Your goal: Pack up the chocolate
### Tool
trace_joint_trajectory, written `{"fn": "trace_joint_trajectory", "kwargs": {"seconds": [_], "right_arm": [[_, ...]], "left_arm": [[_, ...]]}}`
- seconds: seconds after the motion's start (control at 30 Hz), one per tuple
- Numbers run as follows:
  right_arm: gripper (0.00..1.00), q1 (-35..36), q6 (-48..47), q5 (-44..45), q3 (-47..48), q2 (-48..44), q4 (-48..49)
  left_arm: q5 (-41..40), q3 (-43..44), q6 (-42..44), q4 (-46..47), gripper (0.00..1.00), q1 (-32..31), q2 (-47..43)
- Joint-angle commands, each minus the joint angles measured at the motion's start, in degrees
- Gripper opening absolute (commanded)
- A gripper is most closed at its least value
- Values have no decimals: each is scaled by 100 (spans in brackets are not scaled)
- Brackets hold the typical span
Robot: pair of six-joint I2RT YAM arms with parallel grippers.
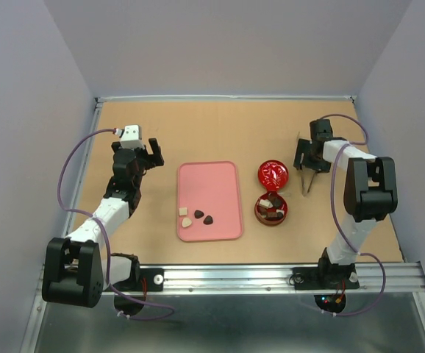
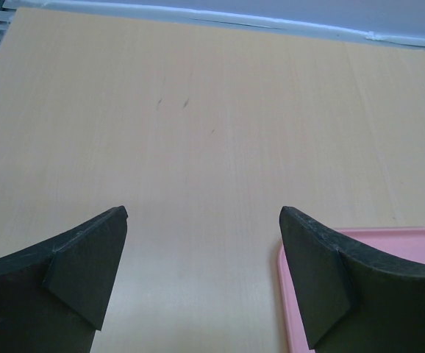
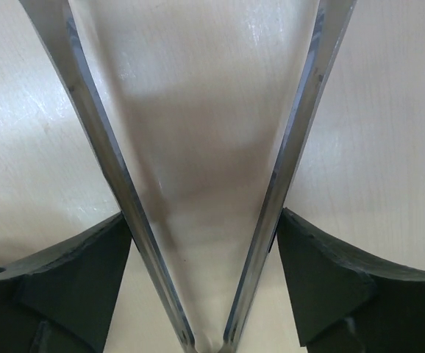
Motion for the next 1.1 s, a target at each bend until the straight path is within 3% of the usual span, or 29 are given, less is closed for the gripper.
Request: {"fn": "trace_joint_trajectory", "kwargs": {"seconds": [0.0, 0.27, 0.43, 0.47, 0.67, 1.07], "right_arm": [[87, -29, -21, 28, 2, -365, 219], [92, -29, -30, 12, -86, -1570, 210], [90, -29, -214, -998, -182, -2230, 324], [90, -29, -249, -1539, -217, -2282, 342], [84, -29, -329, -2536, -332, -1765, 395], [84, -29, -443, -3187, -455, -982, 412]], "left_arm": [[-47, 229, 49, 163, 96, 25, -45], [-21, 246, -12, 163, 96, 25, -71], [198, 299, -13, 163, 96, 16, -1], [295, 308, -12, 171, 96, 25, 16], [918, 352, 101, 145, 95, 16, 43], [1780, 466, 198, 171, 95, 16, 245]]}}
